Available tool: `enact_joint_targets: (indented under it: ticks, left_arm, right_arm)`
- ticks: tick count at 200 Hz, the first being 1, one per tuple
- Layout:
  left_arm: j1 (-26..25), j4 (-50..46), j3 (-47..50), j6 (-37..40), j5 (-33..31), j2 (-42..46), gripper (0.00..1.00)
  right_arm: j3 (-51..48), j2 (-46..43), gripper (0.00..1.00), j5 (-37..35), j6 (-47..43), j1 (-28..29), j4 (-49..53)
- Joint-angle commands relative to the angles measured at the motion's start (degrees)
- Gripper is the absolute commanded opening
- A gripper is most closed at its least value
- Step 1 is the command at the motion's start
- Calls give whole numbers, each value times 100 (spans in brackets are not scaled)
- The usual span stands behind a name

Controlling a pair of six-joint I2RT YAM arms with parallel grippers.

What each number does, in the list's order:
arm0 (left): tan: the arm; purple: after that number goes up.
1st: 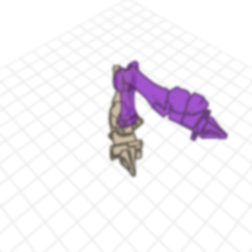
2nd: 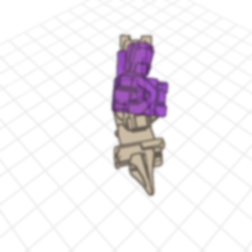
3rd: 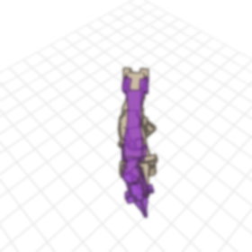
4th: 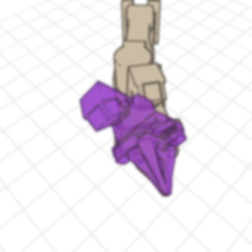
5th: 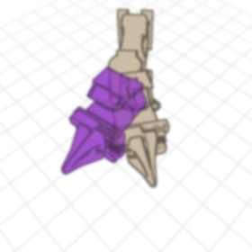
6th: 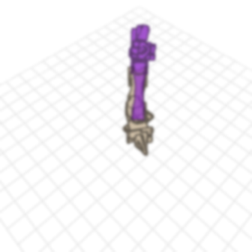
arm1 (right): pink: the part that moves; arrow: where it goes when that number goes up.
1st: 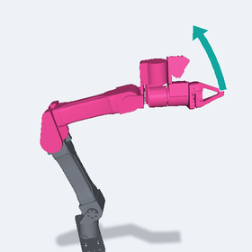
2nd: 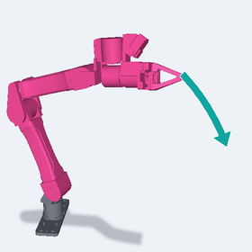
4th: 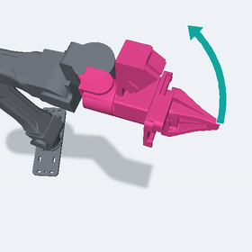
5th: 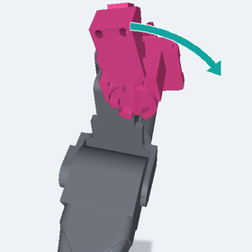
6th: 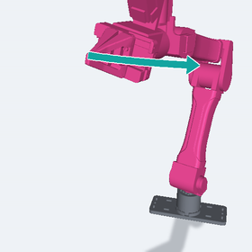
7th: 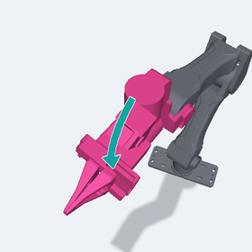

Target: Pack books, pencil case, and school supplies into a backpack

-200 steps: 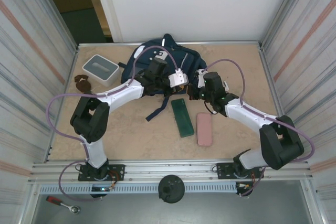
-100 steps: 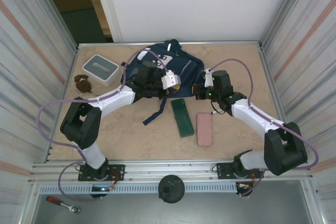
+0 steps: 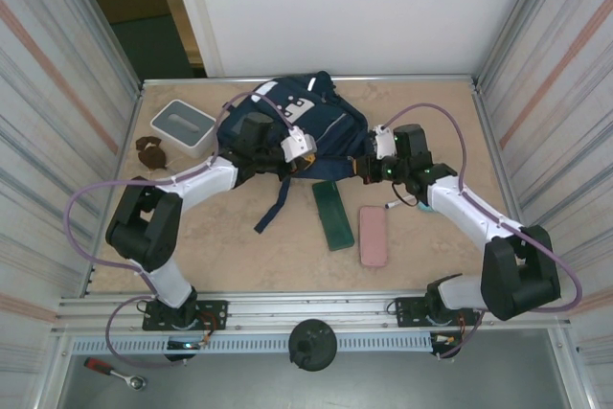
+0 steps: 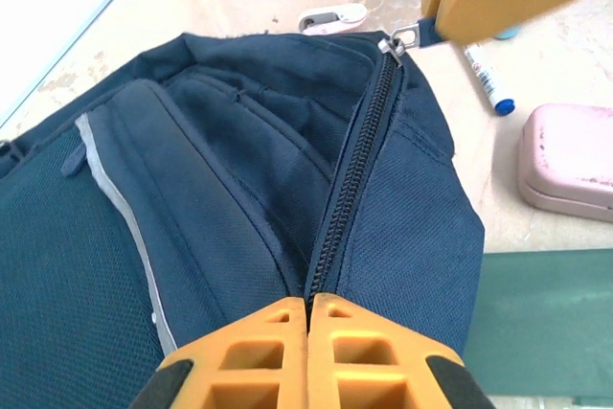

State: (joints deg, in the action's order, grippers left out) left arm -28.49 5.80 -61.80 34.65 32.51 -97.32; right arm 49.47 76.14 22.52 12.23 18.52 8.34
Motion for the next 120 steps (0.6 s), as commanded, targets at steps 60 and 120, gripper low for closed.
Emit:
enact_joint_targets:
  ticks: [60,120]
  left_arm:
    - [335,-114,-179,-101,-263,65,0]
    - [49,-606,-448,-27,-289,-138,41]
  right_arm:
    - [299,397,0,252,-91,-352,553]
    - [335,424,0,428,239,-91,291]
